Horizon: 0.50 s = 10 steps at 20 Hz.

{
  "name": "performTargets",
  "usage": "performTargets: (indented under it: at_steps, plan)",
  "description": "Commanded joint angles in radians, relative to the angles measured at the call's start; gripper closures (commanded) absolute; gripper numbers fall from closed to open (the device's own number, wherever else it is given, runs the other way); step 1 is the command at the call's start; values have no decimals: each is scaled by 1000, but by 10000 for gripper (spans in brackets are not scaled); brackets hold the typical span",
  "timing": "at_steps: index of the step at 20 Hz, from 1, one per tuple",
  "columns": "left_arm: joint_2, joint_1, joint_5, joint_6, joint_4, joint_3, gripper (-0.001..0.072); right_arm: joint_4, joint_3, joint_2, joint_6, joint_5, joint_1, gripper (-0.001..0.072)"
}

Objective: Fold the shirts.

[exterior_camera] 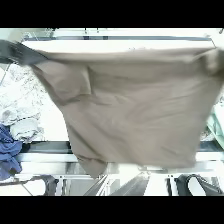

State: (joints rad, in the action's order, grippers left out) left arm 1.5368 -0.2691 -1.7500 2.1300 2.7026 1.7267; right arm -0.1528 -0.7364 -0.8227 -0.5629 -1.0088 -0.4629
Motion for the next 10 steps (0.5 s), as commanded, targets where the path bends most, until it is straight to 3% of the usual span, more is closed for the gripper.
performTargets:
  at_steps: [1, 4, 6, 10]
  plan:
    - [270, 105, 11, 8, -151, 44, 683, 6, 98, -256, 148, 277, 201, 689]
    - [485, 115, 35, -66, -153, 164, 684, -189, 69, -476, 327, 334, 236, 688]
    - [595, 114, 60, -109, -154, 236, 682, -280, 27, -591, 392, 320, 233, 688]
    - [710, 109, 68, -199, -153, 326, 684, -286, -76, -708, 399, 320, 224, 689]
